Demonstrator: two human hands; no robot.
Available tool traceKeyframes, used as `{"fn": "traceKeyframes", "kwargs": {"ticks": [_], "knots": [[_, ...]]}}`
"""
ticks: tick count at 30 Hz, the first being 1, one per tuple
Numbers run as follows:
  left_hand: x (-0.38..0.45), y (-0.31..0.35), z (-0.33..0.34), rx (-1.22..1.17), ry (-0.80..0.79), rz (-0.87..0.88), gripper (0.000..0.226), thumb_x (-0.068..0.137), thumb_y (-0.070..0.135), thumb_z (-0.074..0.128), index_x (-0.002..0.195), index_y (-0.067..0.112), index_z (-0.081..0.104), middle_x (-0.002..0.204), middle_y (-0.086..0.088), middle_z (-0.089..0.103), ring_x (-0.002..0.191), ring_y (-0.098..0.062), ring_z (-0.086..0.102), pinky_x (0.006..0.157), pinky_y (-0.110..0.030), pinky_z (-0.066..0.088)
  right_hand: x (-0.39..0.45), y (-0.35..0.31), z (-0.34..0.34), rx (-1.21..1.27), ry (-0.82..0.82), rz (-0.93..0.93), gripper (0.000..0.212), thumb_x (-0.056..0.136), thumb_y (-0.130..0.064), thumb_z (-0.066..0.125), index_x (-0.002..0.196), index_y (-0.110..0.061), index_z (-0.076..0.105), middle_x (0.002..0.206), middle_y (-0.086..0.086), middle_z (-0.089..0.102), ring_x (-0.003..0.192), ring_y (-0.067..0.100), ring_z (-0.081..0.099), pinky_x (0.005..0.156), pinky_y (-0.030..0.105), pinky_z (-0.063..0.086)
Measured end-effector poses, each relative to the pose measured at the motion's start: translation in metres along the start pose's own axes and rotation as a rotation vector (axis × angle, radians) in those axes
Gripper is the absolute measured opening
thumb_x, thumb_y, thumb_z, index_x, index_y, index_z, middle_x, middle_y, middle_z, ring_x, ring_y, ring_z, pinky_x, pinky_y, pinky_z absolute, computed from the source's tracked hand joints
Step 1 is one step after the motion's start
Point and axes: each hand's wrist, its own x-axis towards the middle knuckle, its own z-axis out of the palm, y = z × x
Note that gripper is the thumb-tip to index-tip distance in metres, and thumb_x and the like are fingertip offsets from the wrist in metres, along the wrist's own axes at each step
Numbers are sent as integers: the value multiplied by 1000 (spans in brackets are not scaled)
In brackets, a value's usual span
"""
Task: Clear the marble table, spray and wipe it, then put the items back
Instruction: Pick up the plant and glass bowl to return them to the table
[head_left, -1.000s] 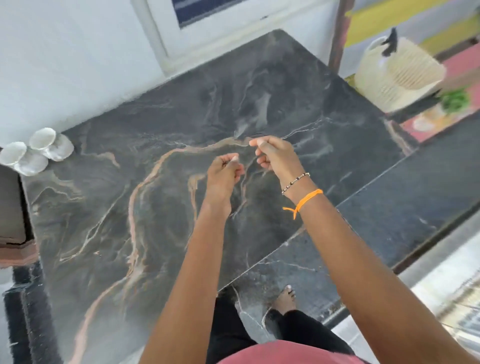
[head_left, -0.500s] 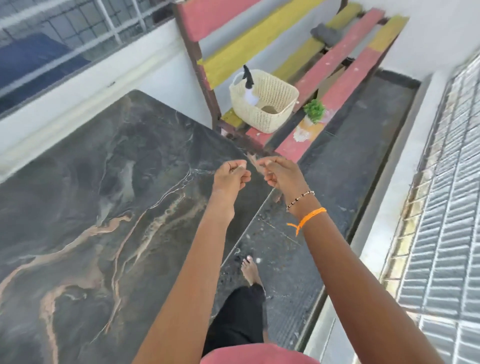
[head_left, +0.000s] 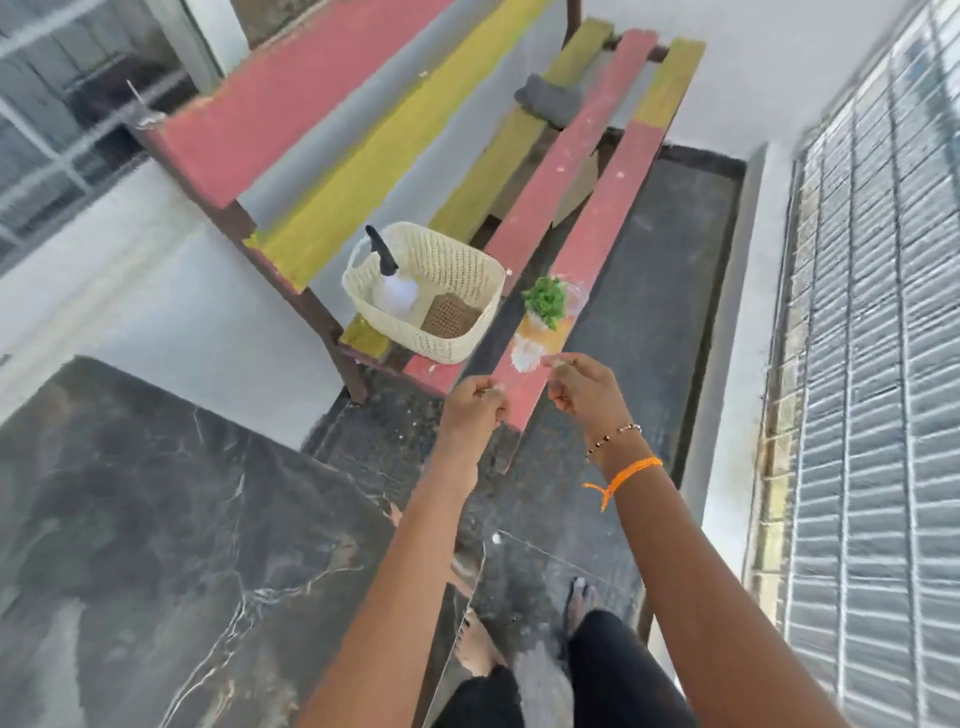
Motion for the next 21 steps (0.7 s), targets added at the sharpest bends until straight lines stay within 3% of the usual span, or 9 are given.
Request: {"fn": "traceKeyframes", "kwargs": {"ticks": [2, 5, 10, 13, 15, 17, 19, 21], "knots": [[25, 4, 9, 12, 5, -7, 11, 90, 11, 51, 83, 17, 57, 70, 0, 57, 62, -8, 51, 52, -13, 39, 31, 2, -8, -10, 21, 6, 23, 90, -2, 52, 71, -13, 51, 60, 2, 43, 53, 13, 38, 48, 15, 34], [63, 3, 25, 33, -11, -55, 6, 87, 14, 57, 93, 14, 58, 79, 1, 59, 73, -10, 57, 66, -16, 45, 85, 8, -23, -64, 49, 22, 28, 87, -8, 62, 64, -14, 47, 58, 2, 43, 53, 12, 38, 55, 21, 35], [126, 6, 62, 80, 45, -219, 6, 88, 19, 56, 83, 22, 56, 79, 2, 57, 78, -12, 55, 78, -26, 45, 184, 17, -50, -151, 7, 88, 30, 84, -12, 66, 56, -15, 58, 55, -2, 51, 48, 5, 43, 48, 10, 39], [167, 4, 93, 108, 68, -327, 9, 90, 17, 53, 96, 12, 58, 77, 2, 56, 70, -9, 53, 68, -22, 43, 246, 25, -66, -192, -19, 175, 20, 85, -8, 63, 68, 2, 66, 69, 9, 60, 60, 14, 51, 65, 19, 51], [196, 2, 114, 139, 58, -376, 17, 90, 13, 52, 105, 8, 56, 77, 2, 55, 64, -5, 50, 56, -13, 40, 284, 33, -76, -234, -38, 227, 21, 84, -9, 62, 81, 11, 66, 72, 11, 59, 64, 16, 49, 73, 31, 47], [223, -2, 132, 156, 56, -407, 22, 89, 7, 49, 110, 11, 52, 79, 3, 54, 65, -4, 51, 53, -11, 41, 320, 43, -84, -282, -37, 282, 18, 84, -9, 61, 84, 8, 66, 65, 8, 56, 60, 15, 48, 69, 28, 45], [248, -9, 147, 147, 91, -443, 33, 86, 4, 51, 118, 13, 49, 76, 4, 52, 66, -6, 50, 58, -17, 42, 352, 56, -89, -327, -35, 334, 11, 84, -4, 57, 85, 0, 67, 60, 1, 55, 56, 14, 50, 63, 25, 42], [267, -17, 158, 131, 133, -472, 44, 83, 3, 55, 123, 18, 44, 80, 4, 52, 69, -6, 49, 56, -15, 41, 380, 68, -92, -367, -32, 370, 17, 84, -1, 54, 75, -10, 64, 62, -3, 55, 55, 12, 51, 62, 25, 42]]}}
